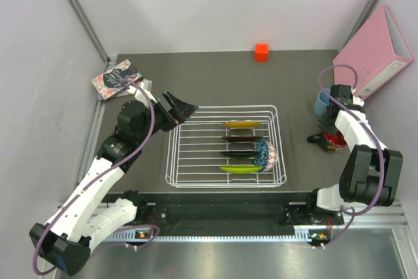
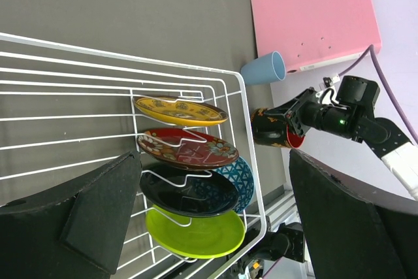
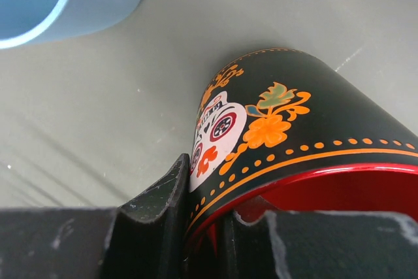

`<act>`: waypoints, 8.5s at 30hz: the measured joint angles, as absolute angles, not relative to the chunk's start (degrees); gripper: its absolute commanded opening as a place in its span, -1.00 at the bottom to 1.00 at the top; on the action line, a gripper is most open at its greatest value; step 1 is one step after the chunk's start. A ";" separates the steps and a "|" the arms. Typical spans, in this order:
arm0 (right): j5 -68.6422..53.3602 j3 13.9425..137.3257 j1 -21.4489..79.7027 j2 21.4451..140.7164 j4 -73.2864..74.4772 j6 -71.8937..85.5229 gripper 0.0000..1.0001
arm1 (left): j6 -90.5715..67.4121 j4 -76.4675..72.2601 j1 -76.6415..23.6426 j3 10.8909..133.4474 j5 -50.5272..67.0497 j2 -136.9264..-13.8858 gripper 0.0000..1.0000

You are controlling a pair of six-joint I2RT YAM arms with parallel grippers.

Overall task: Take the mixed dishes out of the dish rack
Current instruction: Place the cup at the center of the board, then pick up the plate from the dish rack, then place the plate at the center of the board.

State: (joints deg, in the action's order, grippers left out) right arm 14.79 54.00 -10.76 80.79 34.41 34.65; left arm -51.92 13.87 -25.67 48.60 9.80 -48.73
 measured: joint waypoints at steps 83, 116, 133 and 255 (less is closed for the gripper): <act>6.02 38.28 34.87 32.91 -1.74 21.98 0.66 | 10.94 14.92 -64.97 45.32 8.60 -60.07 0.40; 5.87 36.05 34.87 35.64 -3.88 22.00 0.65 | 20.40 10.04 -65.69 45.10 12.67 -71.90 -0.56; 5.82 36.03 34.87 35.68 -3.86 22.28 0.66 | 21.23 10.92 -65.73 45.76 14.24 -71.37 -1.00; -12.32 71.99 34.28 74.04 5.10 37.21 -1.00 | -0.67 9.78 -54.19 56.97 -46.59 -50.78 0.98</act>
State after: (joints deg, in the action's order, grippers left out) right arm -12.32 71.99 34.28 74.04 5.10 37.21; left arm -0.67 9.78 -54.19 56.97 -46.59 -50.78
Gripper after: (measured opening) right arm 0.044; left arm 0.991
